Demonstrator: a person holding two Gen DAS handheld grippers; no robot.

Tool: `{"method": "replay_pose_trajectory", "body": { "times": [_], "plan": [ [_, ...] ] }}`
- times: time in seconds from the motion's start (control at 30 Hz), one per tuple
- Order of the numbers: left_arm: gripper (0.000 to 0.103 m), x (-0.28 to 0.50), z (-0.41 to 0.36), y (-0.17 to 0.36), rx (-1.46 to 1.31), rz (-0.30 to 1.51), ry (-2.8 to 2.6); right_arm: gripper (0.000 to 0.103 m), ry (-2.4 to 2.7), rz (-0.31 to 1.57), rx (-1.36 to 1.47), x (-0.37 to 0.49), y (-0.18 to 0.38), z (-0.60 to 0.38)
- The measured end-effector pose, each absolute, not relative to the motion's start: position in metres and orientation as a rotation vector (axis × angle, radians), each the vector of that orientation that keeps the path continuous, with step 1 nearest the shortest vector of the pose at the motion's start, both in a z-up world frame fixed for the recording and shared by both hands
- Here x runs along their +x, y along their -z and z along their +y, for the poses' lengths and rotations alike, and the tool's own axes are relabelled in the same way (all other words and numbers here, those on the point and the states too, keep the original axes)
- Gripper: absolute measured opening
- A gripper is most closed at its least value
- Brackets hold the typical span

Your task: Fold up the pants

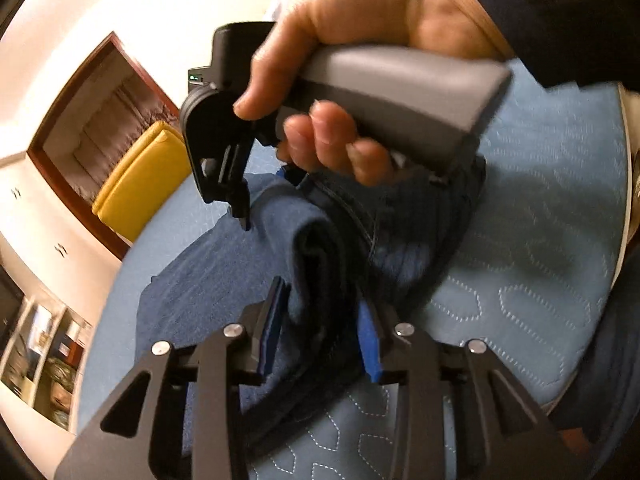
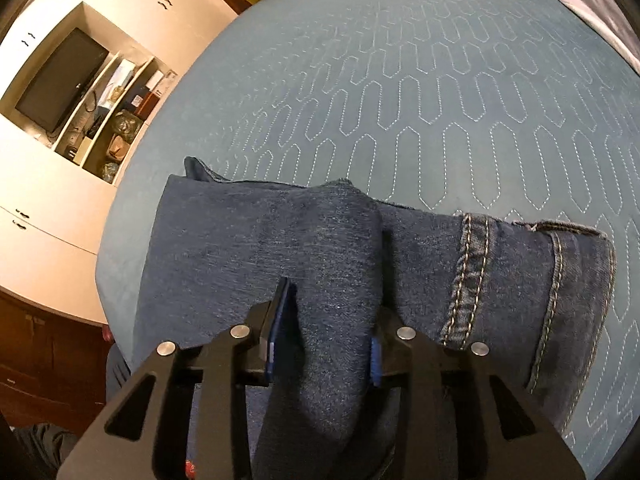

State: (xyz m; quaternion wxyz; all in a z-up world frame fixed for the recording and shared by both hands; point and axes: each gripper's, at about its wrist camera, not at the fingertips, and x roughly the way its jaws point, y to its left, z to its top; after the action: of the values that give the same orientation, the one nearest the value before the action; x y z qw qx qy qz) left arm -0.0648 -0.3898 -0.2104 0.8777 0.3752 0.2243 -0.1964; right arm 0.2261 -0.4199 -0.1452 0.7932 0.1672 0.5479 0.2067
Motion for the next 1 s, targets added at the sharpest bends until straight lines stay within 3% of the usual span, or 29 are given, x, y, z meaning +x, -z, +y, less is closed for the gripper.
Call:
{"method": "replay_pose_trajectory", "body": {
  "times": [0.1,0.13,0.23,0.4,0.7,1.0],
  "plan": [
    [0.013,-0.072,-0.400,0.218,0.837,0.422,0.383,0.025,-0.465,1.173,0.355,0.225,0.147,-0.420],
    [0.012,-0.072,-0.403,0.216,0.844,0.412,0.380,0.019,-0.477,1.175,0.350,0.225,0.145,-0.422],
    [0.011,-0.075,-0.404,0.208,0.875,0.356,0.368,0.013,-0.502,1.143,0.335,0.219,0.124,-0.434],
    [0.011,-0.080,-0.427,0.198,0.918,0.290,0.403,0.011,-0.494,1.083,0.321,0.208,0.093,-0.464],
    [0.011,-0.084,-0.443,0.219,0.990,0.275,0.474,0.011,-0.403,1.065,0.314,0.187,0.111,-0.507],
    [0.011,-0.072,-0.436,0.229,1.019,0.284,0.509,0.011,-0.360,1.033,0.212,0.183,0.119,-0.491]
  ]
}}
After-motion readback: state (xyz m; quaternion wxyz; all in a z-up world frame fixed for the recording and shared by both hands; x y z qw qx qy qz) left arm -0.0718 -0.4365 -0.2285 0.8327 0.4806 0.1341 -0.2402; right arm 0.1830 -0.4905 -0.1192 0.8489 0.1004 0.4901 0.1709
